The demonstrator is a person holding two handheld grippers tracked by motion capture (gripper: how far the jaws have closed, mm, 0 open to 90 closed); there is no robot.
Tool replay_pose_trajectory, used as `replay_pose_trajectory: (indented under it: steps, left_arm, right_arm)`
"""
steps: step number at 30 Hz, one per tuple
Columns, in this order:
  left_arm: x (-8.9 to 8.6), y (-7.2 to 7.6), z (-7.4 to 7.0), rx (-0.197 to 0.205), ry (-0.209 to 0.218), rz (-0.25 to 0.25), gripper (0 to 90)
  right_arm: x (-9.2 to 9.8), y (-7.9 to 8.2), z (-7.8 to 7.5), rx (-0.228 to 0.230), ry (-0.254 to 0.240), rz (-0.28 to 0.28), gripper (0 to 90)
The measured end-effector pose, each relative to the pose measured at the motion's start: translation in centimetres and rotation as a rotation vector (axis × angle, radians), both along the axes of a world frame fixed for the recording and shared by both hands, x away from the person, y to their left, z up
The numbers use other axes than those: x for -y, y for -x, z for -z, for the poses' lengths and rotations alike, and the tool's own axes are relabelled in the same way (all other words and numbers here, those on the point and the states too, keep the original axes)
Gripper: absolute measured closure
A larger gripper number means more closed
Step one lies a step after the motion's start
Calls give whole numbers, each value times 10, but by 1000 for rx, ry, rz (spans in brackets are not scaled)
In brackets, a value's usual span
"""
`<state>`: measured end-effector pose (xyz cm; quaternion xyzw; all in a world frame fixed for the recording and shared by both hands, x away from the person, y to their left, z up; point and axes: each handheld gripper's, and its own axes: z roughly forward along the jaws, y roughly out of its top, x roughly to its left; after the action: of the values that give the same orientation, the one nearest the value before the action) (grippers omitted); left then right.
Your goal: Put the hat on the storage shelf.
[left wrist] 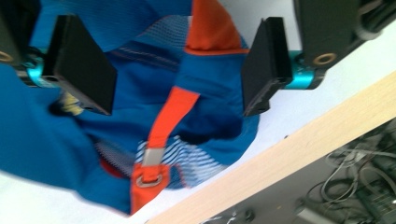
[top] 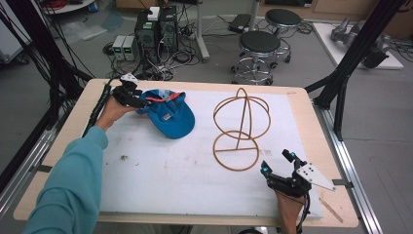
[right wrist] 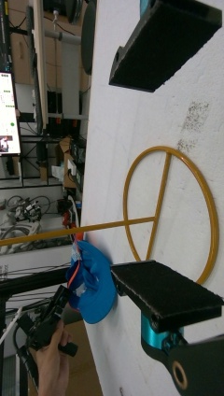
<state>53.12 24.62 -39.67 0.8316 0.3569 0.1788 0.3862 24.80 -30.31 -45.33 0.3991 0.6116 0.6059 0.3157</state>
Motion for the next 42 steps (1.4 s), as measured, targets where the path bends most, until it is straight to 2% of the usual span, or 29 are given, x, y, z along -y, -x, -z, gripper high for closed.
replay_pose_trajectory:
  steps: [6,7,9,10,11,13,18,20,22,23,25,29,32,33,35,38,42]
  left_arm:
    - [1,-5,9,-7,-13,-24,329]
    - [1,-5,10,-6,-20,-27,383]
    - [0,-7,12,-6,-29,-35,409]
    - [0,-7,13,-10,-26,-40,412]
    - [0,-8,14,-16,-25,-42,472]
    - [0,-9,18,-36,-41,-56,525]
    - [1,-10,22,-55,-54,-54,553]
    - [1,-11,23,-58,-55,-55,459]
    - [3,-11,25,-62,-75,-61,399]
    - [4,-11,26,-63,-90,-65,380]
    - [4,-10,26,-62,-106,-72,406]
    - [1,-11,25,-76,-84,-81,538]
    - [0,-10,23,-87,-68,-78,702]
    - [0,-9,22,-85,-72,-75,702]
    - [1,-8,20,-84,-67,-77,774]
    - [2,-7,19,-78,-63,-75,795]
    - [2,-6,14,-70,-30,-79,826]
  right_arm:
    - [0,0,0,3,3,0,80]
    - [0,0,0,1,3,2,80]
    - [0,0,0,0,2,1,80]
    - [0,0,0,0,1,1,80]
    - [0,0,0,0,1,2,80]
    - [0,0,0,-1,1,1,80]
    - [0,0,0,1,2,2,80]
    - [0,0,0,1,2,2,80]
    - [0,0,0,0,2,1,80]
    - [0,0,0,-1,1,1,80]
    - [0,0,0,1,1,0,80]
    - [0,0,0,-3,1,0,80]
    - [0,0,0,2,2,1,80]
    - [0,0,0,2,2,1,80]
    - [0,0,0,1,1,1,80]
    - [0,0,0,2,2,1,80]
    - [0,0,0,2,3,1,80]
